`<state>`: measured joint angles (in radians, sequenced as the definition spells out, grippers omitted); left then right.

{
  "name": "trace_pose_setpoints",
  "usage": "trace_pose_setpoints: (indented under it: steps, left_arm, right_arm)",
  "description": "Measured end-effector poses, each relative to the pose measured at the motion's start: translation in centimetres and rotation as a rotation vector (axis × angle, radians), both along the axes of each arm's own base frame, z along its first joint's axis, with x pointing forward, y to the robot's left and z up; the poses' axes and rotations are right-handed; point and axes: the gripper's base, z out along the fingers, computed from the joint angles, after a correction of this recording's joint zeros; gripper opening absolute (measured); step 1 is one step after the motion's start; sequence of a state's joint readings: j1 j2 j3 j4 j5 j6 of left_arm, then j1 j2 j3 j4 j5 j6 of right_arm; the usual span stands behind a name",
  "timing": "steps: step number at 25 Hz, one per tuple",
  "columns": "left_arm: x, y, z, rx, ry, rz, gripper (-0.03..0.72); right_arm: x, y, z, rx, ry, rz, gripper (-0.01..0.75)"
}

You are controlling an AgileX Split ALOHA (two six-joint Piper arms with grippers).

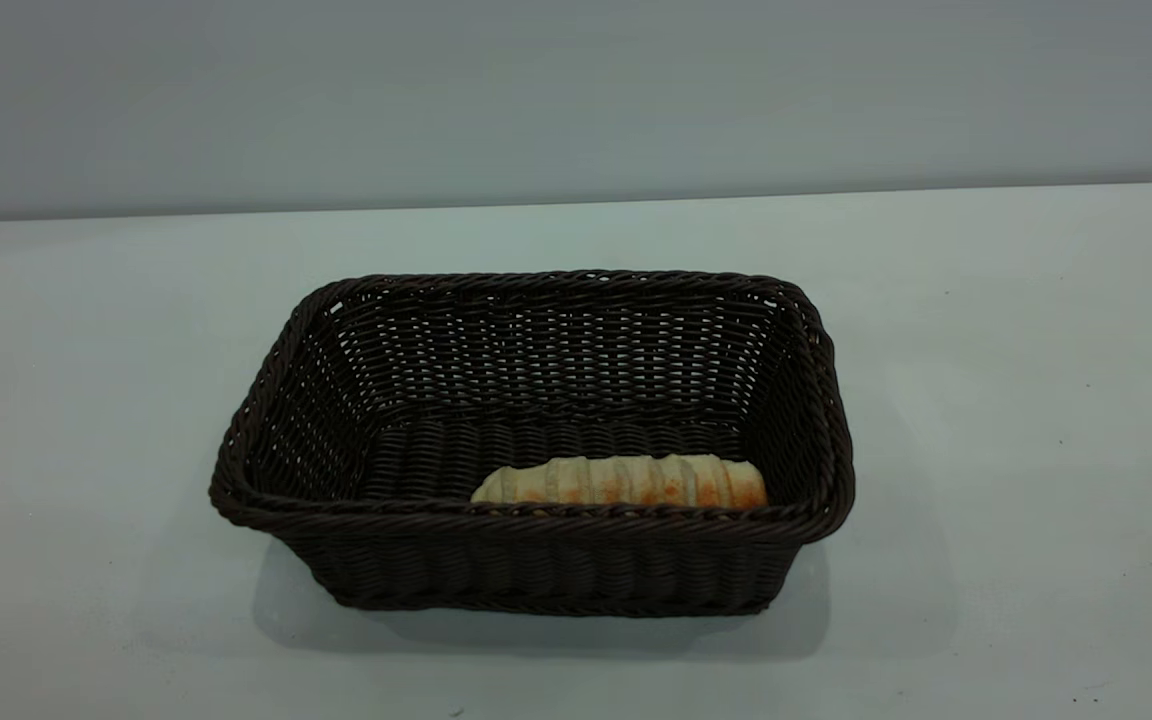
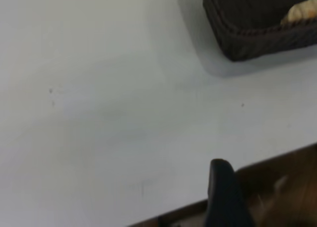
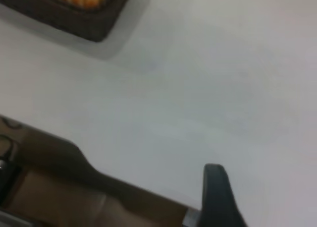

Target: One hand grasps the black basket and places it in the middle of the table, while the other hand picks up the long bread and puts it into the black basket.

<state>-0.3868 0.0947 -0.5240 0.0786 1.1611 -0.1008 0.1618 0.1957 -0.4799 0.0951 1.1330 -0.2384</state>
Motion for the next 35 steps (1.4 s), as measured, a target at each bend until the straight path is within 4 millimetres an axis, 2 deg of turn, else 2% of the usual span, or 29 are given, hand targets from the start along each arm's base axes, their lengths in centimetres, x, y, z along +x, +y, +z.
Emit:
trace_pose_setpoints:
  steps: [4, 25, 31, 35]
  left_arm:
    - [0.4, -0.2, -0.8, 0.008, 0.013, -0.003, 0.482]
    - [0.4, -0.2, -0.8, 0.007, 0.008, 0.0, 0.482]
    - [0.2, -0.1, -0.8, 0.005, 0.003, 0.162, 0.482]
    - [-0.6, -0.1, -0.9, -0.007, -0.047, 0.276, 0.482]
  right_arm:
    - [-0.5, -0.2, 0.1, -0.007, -0.039, -0.005, 0.5]
    - [-0.9, -0.3, 0.1, -0.006, -0.069, -0.007, 0.5]
    - [-0.9, -0.4, 0.1, -0.007, -0.071, -0.048, 0.5]
    - [-1.5, -0.5, 0.1, -0.004, -0.112, -0.104, 0.5]
